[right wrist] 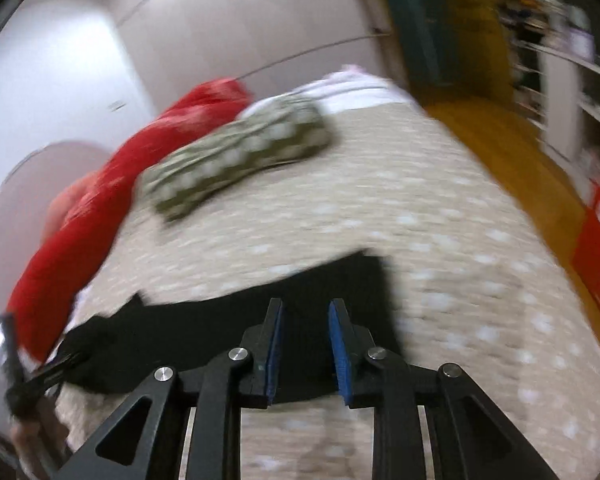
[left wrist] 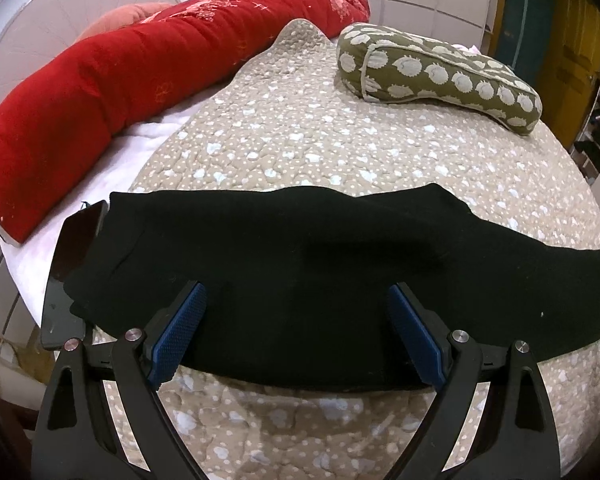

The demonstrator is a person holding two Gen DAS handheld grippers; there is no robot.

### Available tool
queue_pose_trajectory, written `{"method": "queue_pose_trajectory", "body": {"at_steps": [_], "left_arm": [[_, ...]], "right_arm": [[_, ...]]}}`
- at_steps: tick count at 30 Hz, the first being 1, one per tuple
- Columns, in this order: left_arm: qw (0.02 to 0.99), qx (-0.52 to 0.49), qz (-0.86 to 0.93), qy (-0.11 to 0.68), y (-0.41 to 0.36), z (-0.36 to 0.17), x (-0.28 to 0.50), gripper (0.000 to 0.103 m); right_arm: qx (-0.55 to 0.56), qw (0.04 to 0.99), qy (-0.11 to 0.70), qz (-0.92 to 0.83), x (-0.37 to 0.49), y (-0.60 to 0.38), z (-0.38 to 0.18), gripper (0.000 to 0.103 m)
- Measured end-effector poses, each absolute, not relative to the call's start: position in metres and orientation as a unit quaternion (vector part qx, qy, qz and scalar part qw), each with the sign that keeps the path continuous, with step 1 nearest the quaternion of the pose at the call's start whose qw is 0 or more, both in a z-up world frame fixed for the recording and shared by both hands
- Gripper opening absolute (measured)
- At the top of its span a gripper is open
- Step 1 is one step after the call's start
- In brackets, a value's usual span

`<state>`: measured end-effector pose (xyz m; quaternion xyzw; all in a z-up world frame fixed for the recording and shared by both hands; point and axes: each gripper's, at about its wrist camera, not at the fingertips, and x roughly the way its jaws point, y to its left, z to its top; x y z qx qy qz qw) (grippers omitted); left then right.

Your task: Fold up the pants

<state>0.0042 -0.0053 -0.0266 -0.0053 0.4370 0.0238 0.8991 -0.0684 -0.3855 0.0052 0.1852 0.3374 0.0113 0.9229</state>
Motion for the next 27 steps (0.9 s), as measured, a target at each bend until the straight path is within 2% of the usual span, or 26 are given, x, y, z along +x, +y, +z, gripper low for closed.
{"method": "queue_pose_trajectory", "body": {"at_steps": [12, 18, 27], "left_arm": [[0.900, -0.007, 0.008, 0.435, -0.012, -0.031, 0.011, 0.092], [0.892, -0.021, 0.014, 0.452, -0.004, -0.045, 0.021, 0.092], [0.893, -0.033, 0.009, 0.448, 0.000, -0.039, 0.018, 0.092]], "right_arm": [[0.086, 0.900, 0.414, 0.108, -0.014, -0.260, -0.041, 0.023], [0.031, 0.902, 0.421, 0.094, -0.001, -0.238, -0.050, 0.027], [0.060, 0.905, 0.412, 0.086, -0.005, -0.259, -0.033, 0.029]]}}
